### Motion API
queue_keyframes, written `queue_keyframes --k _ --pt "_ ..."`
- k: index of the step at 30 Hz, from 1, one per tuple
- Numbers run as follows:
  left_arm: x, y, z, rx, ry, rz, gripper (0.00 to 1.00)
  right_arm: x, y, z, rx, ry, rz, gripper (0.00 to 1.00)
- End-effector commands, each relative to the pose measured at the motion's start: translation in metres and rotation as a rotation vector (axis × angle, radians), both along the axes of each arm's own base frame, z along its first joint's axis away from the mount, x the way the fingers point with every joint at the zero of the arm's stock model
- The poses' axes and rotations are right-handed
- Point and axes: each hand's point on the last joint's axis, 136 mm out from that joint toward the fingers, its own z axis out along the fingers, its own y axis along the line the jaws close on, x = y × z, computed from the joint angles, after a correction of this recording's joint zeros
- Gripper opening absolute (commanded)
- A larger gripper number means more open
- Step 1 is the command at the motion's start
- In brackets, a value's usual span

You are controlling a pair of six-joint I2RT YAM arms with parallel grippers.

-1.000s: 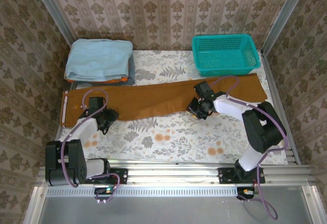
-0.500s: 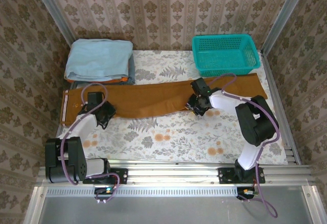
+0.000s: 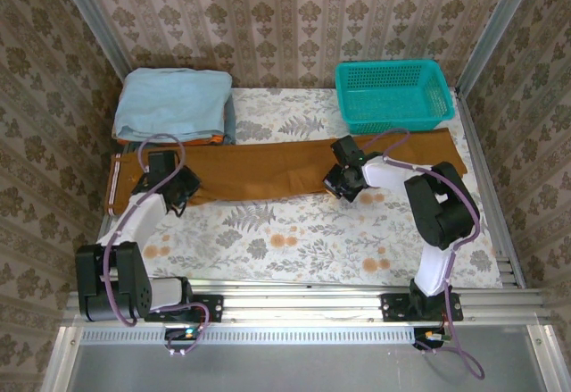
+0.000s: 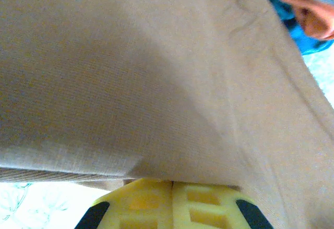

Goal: Fold and stack the trousers

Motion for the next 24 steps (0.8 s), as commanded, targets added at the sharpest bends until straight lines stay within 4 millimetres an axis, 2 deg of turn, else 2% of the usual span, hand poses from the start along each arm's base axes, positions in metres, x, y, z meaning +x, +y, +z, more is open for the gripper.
queue_keyframes --k 1,7,11,15,20,24 --pt "0.013 -0.001 0.033 -0.003 -0.084 -0.035 0.0 0.0 0.0 0.008 0.001 -0.027 0.018 0.0" --pt "0.023 0.006 0.039 -0.004 -0.092 -0.02 0.0 -0.01 -0.004 0.021 -0.004 -0.054 0.07 0.0" --pt "0.027 0.004 0.035 -0.017 -0.08 -0.031 0.0 -0.028 -0.012 0.015 -0.015 -0.029 0.103 0.0" --pt "0.021 0.004 0.034 -0.017 -0.076 -0.033 0.0 -0.043 -0.017 0.009 -0.015 -0.013 0.122 0.0" --pt "0.014 0.006 0.031 -0.013 -0.065 -0.028 0.0 -0.041 -0.009 0.017 0.021 -0.035 0.112 0.0" --pt "0.007 0.006 0.031 -0.015 -0.056 -0.028 0.0 -0.04 -0.015 0.021 0.005 -0.041 0.103 0.0"
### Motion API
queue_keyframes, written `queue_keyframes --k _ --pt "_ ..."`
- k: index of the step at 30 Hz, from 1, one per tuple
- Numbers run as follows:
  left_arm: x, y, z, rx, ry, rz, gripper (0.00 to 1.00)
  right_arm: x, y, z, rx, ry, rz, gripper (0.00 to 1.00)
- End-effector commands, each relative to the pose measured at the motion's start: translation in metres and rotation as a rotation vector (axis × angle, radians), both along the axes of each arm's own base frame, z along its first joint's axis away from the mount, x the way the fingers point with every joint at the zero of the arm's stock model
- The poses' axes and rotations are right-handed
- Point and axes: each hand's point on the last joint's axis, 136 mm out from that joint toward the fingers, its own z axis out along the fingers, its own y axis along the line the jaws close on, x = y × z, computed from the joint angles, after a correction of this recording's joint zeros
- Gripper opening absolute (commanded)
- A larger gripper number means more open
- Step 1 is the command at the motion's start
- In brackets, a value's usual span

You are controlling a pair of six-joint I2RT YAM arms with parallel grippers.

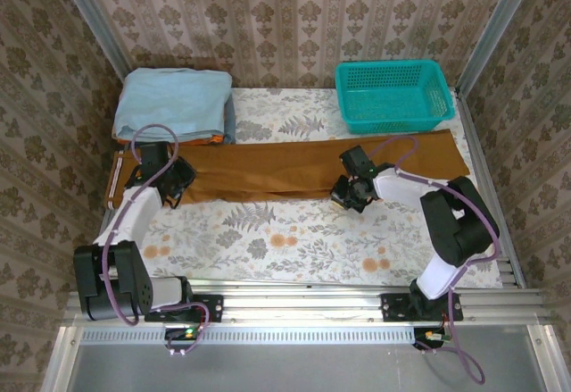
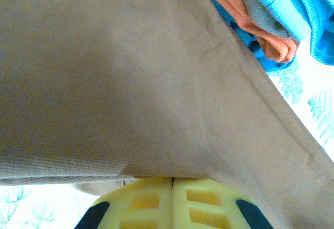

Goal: Fold and stack the trousers

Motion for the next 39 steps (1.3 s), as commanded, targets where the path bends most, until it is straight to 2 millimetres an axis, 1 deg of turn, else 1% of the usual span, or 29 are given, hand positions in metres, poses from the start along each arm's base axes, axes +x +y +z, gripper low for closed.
queue_keyframes --k 1,2,4,6,7,10,13,16,18,23,25,28,30,31,32,33,35,37,38,39 --pt "-0.006 0.001 0.01 0.005 -0.03 -0.022 0.0 0.001 -0.001 0.014 0.005 -0.026 0.003 0.0" --pt "-0.007 0.001 0.01 0.007 -0.031 -0.023 0.0 0.001 0.001 0.017 0.008 -0.027 0.008 0.01" --pt "-0.007 0.0 0.012 0.0 -0.033 -0.03 0.0 -0.001 0.014 0.023 0.031 -0.03 0.023 0.25" --pt "-0.006 -0.002 0.014 -0.013 -0.036 -0.033 0.0 -0.001 0.032 0.028 0.048 -0.04 0.036 0.36" --pt "-0.005 -0.003 0.016 -0.02 -0.038 -0.036 0.0 -0.003 0.043 0.029 0.061 -0.035 0.041 0.39" --pt "-0.004 -0.005 0.021 -0.031 -0.047 -0.039 0.0 -0.007 0.073 0.027 0.103 -0.023 0.038 0.42" --pt "-0.007 -0.005 0.026 -0.029 -0.049 -0.044 0.0 -0.006 0.095 0.02 0.139 -0.01 0.018 0.43" --pt "-0.01 -0.006 0.028 -0.029 -0.053 -0.049 0.0 0.0 0.118 0.018 0.184 0.005 0.011 0.45" --pt "-0.01 -0.006 0.03 -0.033 -0.055 -0.048 0.0 0.007 0.127 0.018 0.198 0.005 0.006 0.46" --pt "-0.01 -0.006 0.039 -0.034 -0.071 -0.053 0.0 0.019 0.136 0.007 0.195 0.032 -0.042 0.49" --pt "-0.009 -0.006 0.04 -0.041 -0.073 -0.053 0.0 0.022 0.137 0.002 0.192 0.046 -0.059 0.49" --pt "-0.009 -0.007 0.04 -0.045 -0.074 -0.056 0.0 0.025 0.137 -0.001 0.196 0.045 -0.09 0.5" --pt "-0.01 -0.007 0.04 -0.048 -0.075 -0.059 0.0 0.028 0.137 -0.001 0.195 0.04 -0.095 0.49" --pt "-0.01 -0.007 0.04 -0.046 -0.075 -0.06 0.0 0.028 0.138 -0.001 0.199 0.05 -0.098 0.46" --pt "-0.01 -0.007 0.04 -0.045 -0.075 -0.062 0.0 0.029 0.142 -0.002 0.216 0.053 -0.095 0.38" --pt "-0.01 -0.007 0.04 -0.043 -0.073 -0.061 0.0 0.03 0.146 -0.002 0.238 0.054 -0.093 0.28" --pt "-0.01 -0.006 0.039 -0.047 -0.071 -0.058 0.0 0.03 0.152 0.0 0.255 0.052 -0.074 0.12" --pt "-0.01 -0.005 0.039 -0.051 -0.073 -0.055 0.0 0.028 0.152 0.001 0.251 0.051 -0.057 0.02" --pt "-0.01 -0.004 0.04 -0.055 -0.074 -0.053 0.0 0.026 0.152 0.002 0.255 0.045 -0.048 0.0" --pt "-0.01 -0.003 0.041 -0.058 -0.075 -0.05 0.0 0.025 0.15 0.004 0.259 0.037 -0.04 0.0"
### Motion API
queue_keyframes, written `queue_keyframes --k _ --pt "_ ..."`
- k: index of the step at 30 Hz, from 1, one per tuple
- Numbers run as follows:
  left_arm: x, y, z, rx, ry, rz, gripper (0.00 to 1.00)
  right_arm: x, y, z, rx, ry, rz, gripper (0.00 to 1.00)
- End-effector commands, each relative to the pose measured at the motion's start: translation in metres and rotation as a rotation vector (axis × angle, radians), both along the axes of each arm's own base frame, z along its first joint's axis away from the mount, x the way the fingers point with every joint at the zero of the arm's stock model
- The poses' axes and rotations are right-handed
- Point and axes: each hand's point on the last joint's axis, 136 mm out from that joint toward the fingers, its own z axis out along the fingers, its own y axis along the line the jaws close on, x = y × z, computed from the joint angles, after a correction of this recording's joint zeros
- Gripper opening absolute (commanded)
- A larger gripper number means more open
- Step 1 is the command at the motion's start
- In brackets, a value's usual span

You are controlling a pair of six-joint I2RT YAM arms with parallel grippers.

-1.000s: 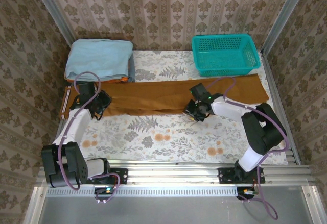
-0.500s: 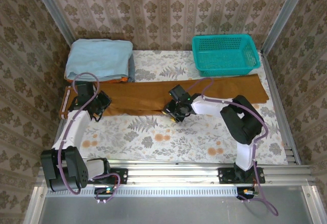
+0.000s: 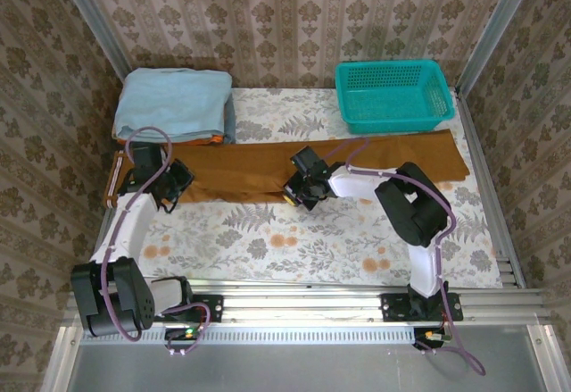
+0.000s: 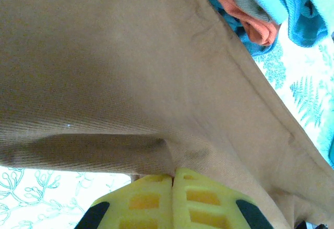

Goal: Fold and stack the trousers

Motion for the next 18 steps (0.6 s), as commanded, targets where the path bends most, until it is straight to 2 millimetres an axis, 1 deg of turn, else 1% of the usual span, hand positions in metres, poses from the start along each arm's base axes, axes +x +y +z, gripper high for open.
queue_keyframes --k 1,4,6,8,10,12,14,15,16,18 --pt "0.008 0.001 0.026 -0.008 -0.074 -0.022 0.0 -0.003 0.003 0.007 0.018 -0.028 0.038 0.0" --pt "0.008 0.005 0.03 -0.007 -0.079 -0.019 0.0 -0.017 -0.009 0.007 -0.034 -0.048 0.102 0.0" --pt "0.005 0.005 0.031 -0.015 -0.075 -0.022 0.0 -0.033 -0.018 0.001 -0.083 -0.044 0.16 0.0" --pt "0.001 0.005 0.03 -0.024 -0.072 -0.025 0.0 -0.051 -0.025 -0.009 -0.13 -0.032 0.208 0.0" --pt "-0.006 0.004 0.028 -0.027 -0.064 -0.028 0.0 -0.066 -0.029 -0.018 -0.148 -0.016 0.249 0.0" --pt "-0.017 0.001 0.023 -0.031 -0.047 -0.038 0.0 -0.081 -0.032 -0.026 -0.154 -0.004 0.282 0.0" --pt "-0.03 -0.005 0.015 -0.052 -0.029 -0.053 0.0 -0.09 -0.032 -0.029 -0.158 -0.004 0.314 0.0" --pt "-0.038 -0.007 0.011 -0.06 -0.014 -0.064 0.0 -0.095 -0.032 -0.031 -0.158 0.006 0.33 0.03" --pt "-0.047 -0.011 0.007 -0.066 0.002 -0.078 0.01 -0.099 -0.033 -0.033 -0.158 0.012 0.338 0.11" --pt "-0.065 -0.022 0.003 -0.108 0.022 -0.112 0.1 -0.106 -0.034 -0.035 -0.145 0.024 0.357 0.17"
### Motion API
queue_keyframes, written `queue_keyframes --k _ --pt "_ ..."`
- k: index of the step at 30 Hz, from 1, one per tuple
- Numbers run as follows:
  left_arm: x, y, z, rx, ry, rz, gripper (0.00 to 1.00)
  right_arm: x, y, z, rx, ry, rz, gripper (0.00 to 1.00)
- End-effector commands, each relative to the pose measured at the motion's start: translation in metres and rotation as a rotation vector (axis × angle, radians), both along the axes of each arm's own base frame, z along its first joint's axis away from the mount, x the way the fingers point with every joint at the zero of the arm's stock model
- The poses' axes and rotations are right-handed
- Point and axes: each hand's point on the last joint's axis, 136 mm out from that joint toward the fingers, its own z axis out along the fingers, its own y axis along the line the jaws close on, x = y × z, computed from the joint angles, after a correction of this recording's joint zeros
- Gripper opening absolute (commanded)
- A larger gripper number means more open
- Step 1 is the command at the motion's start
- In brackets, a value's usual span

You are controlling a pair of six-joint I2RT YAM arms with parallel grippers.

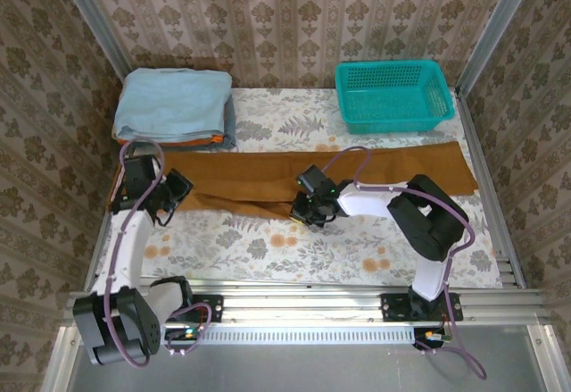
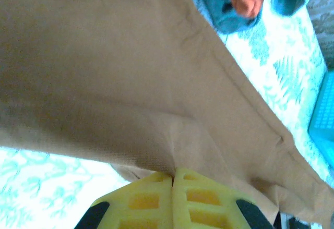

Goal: Fold and stack the trousers

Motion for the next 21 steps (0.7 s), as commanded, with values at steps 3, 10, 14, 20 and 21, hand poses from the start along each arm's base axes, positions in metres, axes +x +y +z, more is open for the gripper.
queue_keyframes --k 3,10,14,20,21 --pt "-0.06 -0.025 -0.017 -0.067 0.077 -0.086 0.26 -0.051 -0.023 -0.023 -0.094 0.131 0.114 0.28" --pt "-0.098 -0.032 -0.007 -0.087 0.057 -0.078 0.65 -0.059 -0.042 0.014 -0.11 0.08 0.161 0.39" --pt "-0.064 -0.028 0.034 -0.057 -0.033 -0.084 0.65 -0.052 -0.059 0.052 -0.138 0.006 0.181 0.33" --pt "0.022 -0.027 0.091 0.02 -0.168 -0.123 0.64 0.003 -0.083 0.099 -0.213 -0.153 0.125 0.04" --pt "0.037 -0.026 0.093 0.038 -0.172 -0.129 0.62 0.018 -0.086 0.098 -0.22 -0.157 0.105 0.02"
